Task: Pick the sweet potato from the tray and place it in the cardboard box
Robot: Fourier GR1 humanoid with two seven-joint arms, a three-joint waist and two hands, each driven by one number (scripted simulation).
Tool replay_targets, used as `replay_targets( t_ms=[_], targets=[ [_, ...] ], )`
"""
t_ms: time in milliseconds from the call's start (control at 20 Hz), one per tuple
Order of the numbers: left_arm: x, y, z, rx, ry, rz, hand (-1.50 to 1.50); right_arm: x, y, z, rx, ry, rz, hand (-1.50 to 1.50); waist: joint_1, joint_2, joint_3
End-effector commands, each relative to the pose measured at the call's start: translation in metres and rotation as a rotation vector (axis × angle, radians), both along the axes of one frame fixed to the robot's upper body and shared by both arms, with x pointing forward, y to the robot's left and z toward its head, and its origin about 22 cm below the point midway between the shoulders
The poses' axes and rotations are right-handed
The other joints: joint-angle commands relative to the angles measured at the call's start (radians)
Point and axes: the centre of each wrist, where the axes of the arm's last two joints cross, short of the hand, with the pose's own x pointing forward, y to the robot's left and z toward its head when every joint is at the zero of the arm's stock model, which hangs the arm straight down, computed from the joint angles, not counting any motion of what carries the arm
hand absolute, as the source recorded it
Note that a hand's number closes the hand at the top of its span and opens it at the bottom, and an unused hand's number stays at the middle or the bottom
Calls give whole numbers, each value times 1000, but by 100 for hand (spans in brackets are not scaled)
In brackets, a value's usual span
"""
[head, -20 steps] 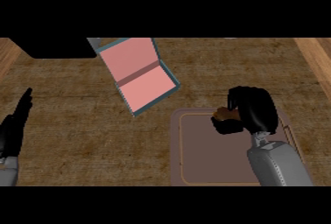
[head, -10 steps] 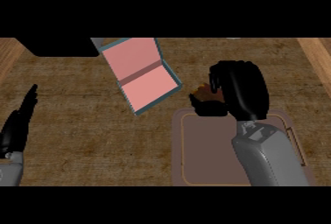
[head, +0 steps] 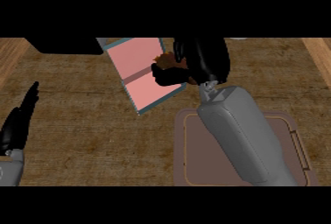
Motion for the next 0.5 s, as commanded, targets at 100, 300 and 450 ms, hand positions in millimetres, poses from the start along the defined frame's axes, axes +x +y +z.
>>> replay_targets(
  t_ms=[100, 300, 450],
  targets=[
    [2, -8, -6, 7, -16, -22, 0, 44, 28, 16, 112, 67, -28, 150, 32, 9, -1],
    [12, -2, 5, -7, -11, -30, 0, 63, 32, -3, 160, 80, -25, 150, 29, 13, -1],
    [16, -18, -6, -3, -26, -52, 0, 74, 35, -8, 180, 87, -38, 150, 46, 21, -1]
  ],
)
